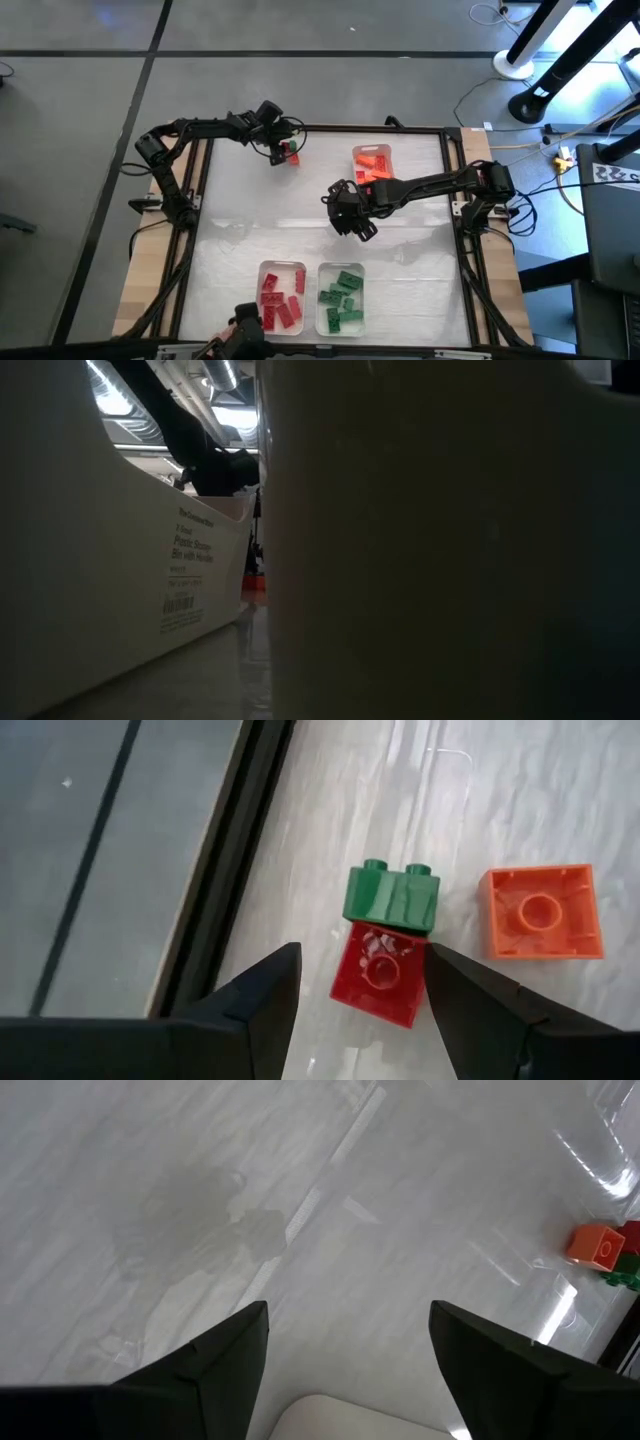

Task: Sort blocks
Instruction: Put the red game piece into the bottom left white bin, then put the orange game piece into the top right white bin

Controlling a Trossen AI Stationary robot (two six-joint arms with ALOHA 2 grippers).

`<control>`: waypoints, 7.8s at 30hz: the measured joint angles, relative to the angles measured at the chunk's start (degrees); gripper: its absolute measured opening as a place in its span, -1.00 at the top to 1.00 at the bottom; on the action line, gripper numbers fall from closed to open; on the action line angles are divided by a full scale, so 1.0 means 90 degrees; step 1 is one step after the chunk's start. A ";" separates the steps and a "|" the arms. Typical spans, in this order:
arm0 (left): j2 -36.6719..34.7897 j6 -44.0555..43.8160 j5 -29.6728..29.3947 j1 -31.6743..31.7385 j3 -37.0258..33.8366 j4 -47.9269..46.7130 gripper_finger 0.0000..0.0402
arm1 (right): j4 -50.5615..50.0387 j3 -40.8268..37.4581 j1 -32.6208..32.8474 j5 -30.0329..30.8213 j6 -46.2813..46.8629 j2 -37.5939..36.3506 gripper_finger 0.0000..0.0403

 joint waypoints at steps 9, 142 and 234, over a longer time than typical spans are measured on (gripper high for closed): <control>0.0000 0.0086 0.0029 0.0003 0.0000 -0.0142 0.01 | 0.0000 0.0000 -0.0002 0.0000 -0.0002 0.0000 -0.37; -0.2217 -0.8028 -0.0163 -0.5142 0.0005 -0.1215 -0.14 | -0.1023 -0.0007 0.0000 0.0042 -0.0005 -0.1870 -0.37; 0.0816 -0.8640 -0.2424 -0.1922 0.0012 0.0765 0.39 | 0.4780 -0.8645 0.0000 -0.0040 0.0485 -1.1445 -0.37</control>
